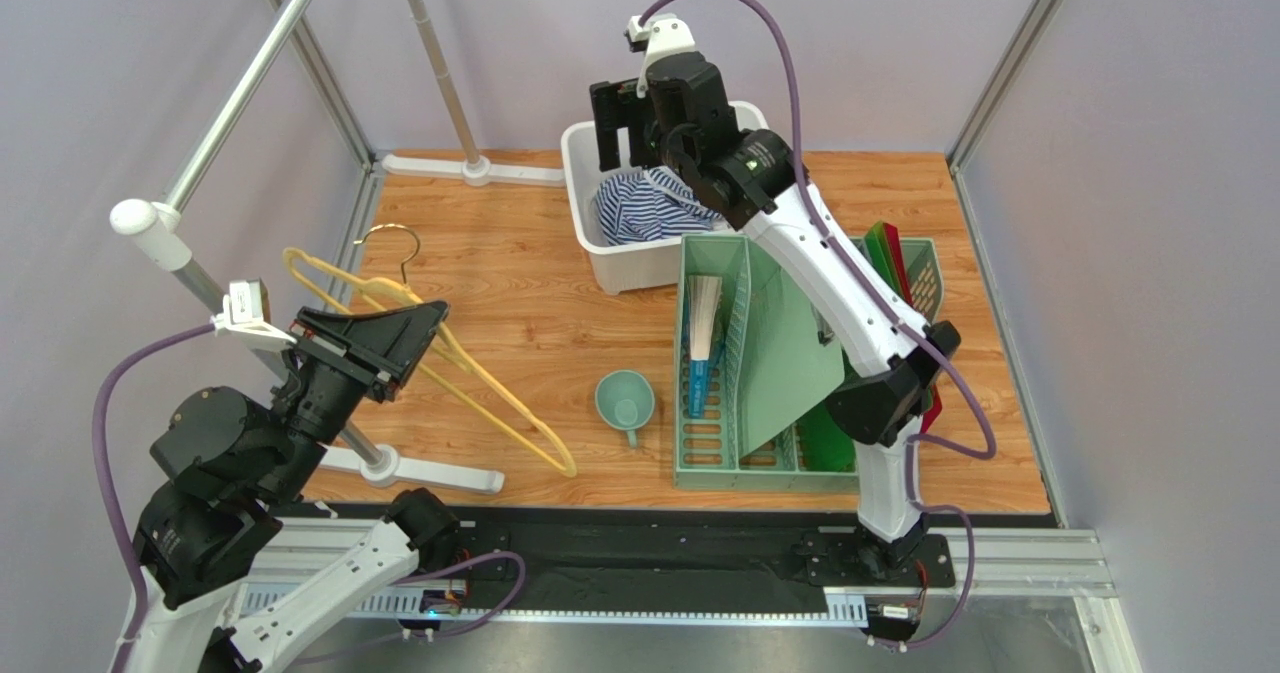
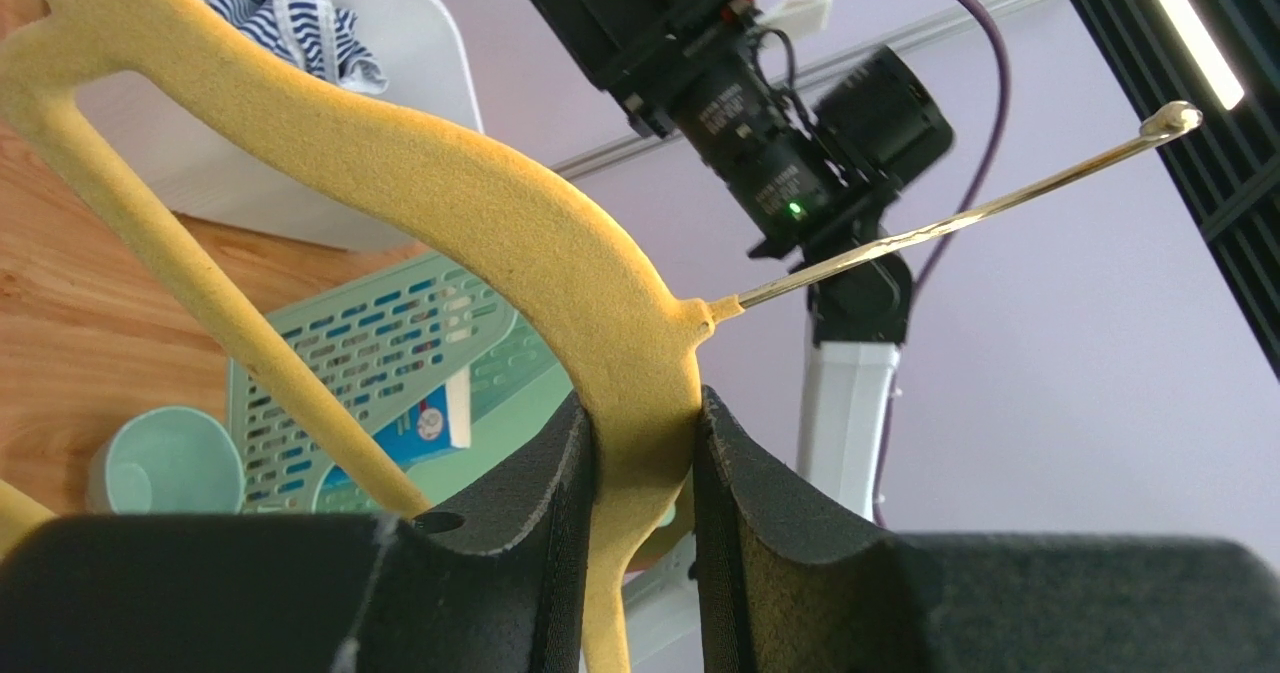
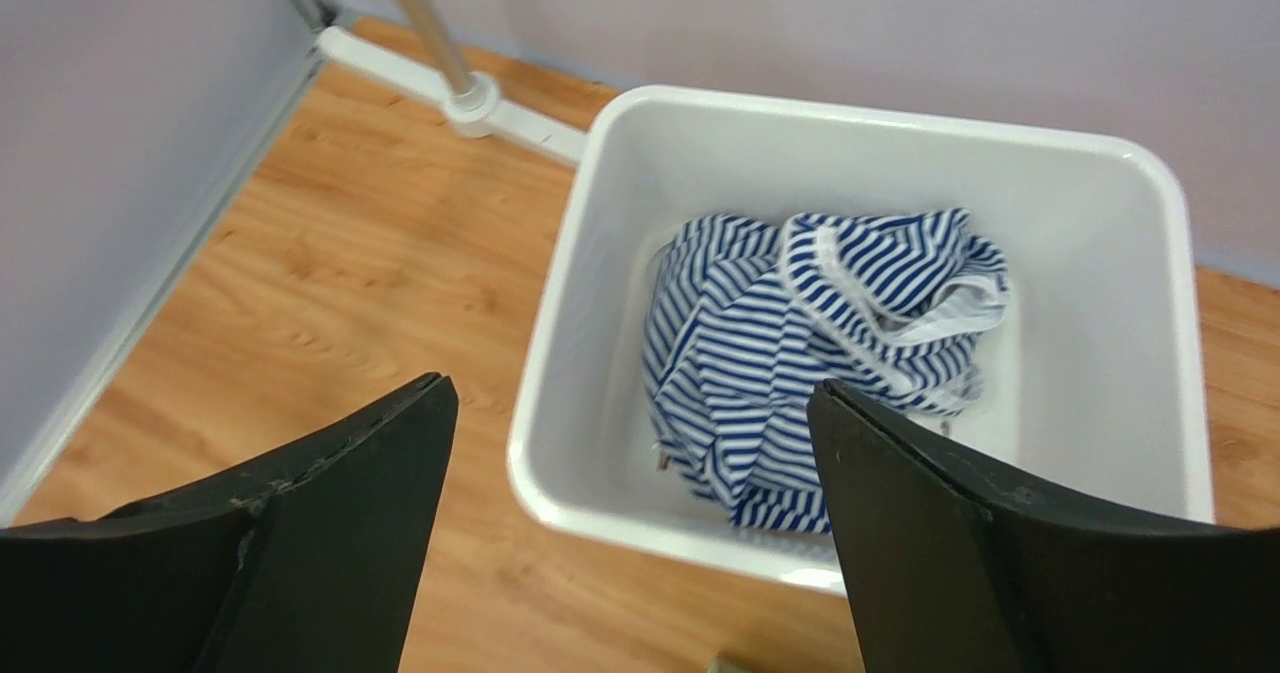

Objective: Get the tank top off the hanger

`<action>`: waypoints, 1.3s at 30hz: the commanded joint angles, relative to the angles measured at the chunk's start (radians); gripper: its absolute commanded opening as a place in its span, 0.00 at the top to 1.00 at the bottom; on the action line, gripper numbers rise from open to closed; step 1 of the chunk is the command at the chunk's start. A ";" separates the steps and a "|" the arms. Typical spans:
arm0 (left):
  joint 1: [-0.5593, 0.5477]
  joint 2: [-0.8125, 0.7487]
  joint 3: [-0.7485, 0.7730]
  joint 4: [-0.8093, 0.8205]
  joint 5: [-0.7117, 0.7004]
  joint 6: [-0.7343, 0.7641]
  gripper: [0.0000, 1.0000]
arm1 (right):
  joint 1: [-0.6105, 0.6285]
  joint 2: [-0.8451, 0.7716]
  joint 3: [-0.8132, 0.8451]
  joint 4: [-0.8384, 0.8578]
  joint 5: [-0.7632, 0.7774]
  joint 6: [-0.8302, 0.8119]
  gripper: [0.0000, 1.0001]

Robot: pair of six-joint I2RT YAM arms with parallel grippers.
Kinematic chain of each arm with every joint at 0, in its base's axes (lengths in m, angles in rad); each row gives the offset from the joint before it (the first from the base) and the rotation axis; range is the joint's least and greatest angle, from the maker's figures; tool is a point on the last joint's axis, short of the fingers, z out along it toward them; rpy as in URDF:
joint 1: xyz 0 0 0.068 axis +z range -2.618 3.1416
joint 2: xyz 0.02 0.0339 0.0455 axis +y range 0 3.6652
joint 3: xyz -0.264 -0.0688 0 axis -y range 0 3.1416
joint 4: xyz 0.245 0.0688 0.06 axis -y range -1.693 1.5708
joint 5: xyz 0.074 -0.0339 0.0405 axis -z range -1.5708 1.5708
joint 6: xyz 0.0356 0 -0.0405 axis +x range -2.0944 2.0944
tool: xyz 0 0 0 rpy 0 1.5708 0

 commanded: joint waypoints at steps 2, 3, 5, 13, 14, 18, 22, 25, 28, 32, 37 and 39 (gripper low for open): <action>0.001 -0.014 -0.026 0.031 -0.024 -0.044 1.00 | 0.076 -0.147 0.006 -0.165 -0.107 0.056 0.08; 0.000 -0.016 -0.031 0.031 -0.029 -0.059 1.00 | 0.091 -0.173 -0.008 -0.202 -0.126 0.050 0.07; 0.000 -0.019 -0.044 0.035 -0.040 -0.072 1.00 | 0.101 -0.203 -0.025 -0.244 -0.208 0.045 0.07; 0.000 -0.014 -0.072 0.029 -0.084 -0.182 1.00 | 0.153 -0.420 -0.317 -0.339 -0.788 -0.040 0.05; 0.000 -0.014 -0.075 0.029 -0.089 -0.205 1.00 | 0.177 -0.439 -0.339 -0.356 -0.807 -0.064 0.05; 0.000 -0.013 -0.087 0.040 -0.107 -0.245 1.00 | 0.278 -0.510 -0.423 -0.333 -0.787 -0.072 0.04; 0.000 -0.008 -0.081 0.049 -0.127 -0.237 1.00 | 0.282 -0.556 -0.482 -0.246 -0.825 0.023 0.06; 0.000 0.005 -0.083 0.054 -0.136 -0.250 1.00 | 0.306 -0.562 -0.513 -0.183 -0.833 0.089 0.09; 0.000 0.022 -0.077 0.060 -0.144 -0.250 1.00 | 0.343 -0.571 -0.519 -0.155 -0.807 0.128 0.12; 0.000 0.044 -0.071 0.069 -0.156 -0.248 1.00 | 0.378 -0.588 -0.557 -0.078 -0.775 0.162 0.11; 0.000 0.064 -0.077 0.098 -0.153 -0.256 1.00 | 0.394 -0.591 -0.621 -0.035 -0.727 0.203 0.18; 0.001 0.062 -0.078 0.101 -0.153 -0.267 1.00 | 0.395 -0.605 -0.677 -0.017 -0.661 0.209 0.32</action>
